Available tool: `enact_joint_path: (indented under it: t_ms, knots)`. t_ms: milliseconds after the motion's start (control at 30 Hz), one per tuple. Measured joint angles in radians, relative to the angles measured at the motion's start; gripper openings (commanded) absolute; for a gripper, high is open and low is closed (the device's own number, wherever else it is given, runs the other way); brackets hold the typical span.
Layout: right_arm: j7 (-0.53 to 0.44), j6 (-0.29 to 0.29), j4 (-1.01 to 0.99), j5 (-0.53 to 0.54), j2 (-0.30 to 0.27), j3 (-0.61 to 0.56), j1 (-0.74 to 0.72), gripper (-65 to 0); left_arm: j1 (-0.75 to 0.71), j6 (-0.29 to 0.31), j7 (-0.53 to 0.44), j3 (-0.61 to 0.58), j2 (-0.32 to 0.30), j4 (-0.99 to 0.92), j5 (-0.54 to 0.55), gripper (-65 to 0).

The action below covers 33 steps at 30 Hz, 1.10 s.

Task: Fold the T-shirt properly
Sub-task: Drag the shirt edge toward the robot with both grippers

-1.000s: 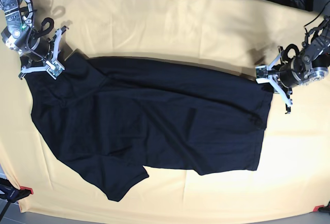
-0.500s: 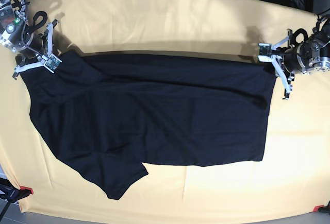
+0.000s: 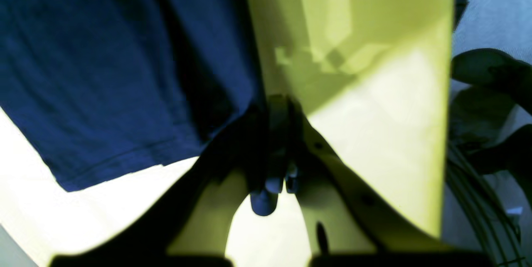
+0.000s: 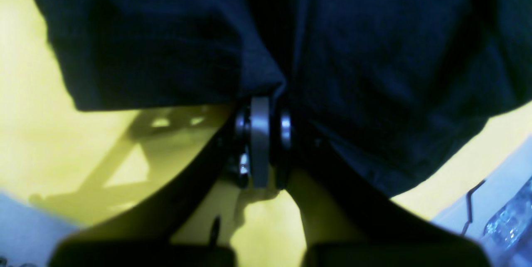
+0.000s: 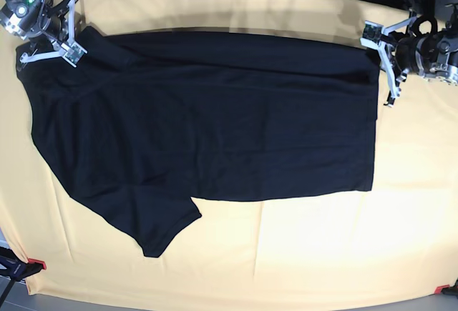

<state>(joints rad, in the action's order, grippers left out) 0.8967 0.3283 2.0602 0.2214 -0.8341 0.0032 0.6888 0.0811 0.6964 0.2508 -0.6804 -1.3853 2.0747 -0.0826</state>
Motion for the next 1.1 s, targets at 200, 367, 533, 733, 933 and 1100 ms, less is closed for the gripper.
enact_joint_path:
  t_ms: [200,367,533,733,933,1100]
  knots:
    - [0.037,-0.077,0.095,0.002,0.000,0.066,0.127,-65.0,0.000,0.000,0.011,0.000,-0.001,0.026,0.050,-65.0]
    - [0.036,-0.084,0.130,0.003,0.006,0.145,0.231,-65.0,0.000,0.000,0.024,0.000,-0.001,0.044,0.108,-65.0]
    - [0.035,-0.078,0.132,0.015,0.005,0.151,0.315,-65.0,0.000,0.000,0.196,0.000,-0.002,0.093,0.257,-65.0]
    - [0.039,-0.058,0.132,0.021,0.031,0.151,0.340,-65.0,0.000,-0.003,0.494,0.000,-0.022,0.180,0.552,-65.0]
    - [0.039,-0.058,0.132,0.022,0.034,0.151,0.339,-65.0,0.000,-0.003,0.580,0.000,-0.059,0.219,0.649,-65.0]
    - [0.039,-0.058,0.132,0.022,0.034,0.151,0.339,-65.0,0.000,-0.003,0.580,0.000,-0.061,0.219,0.652,-65.0]
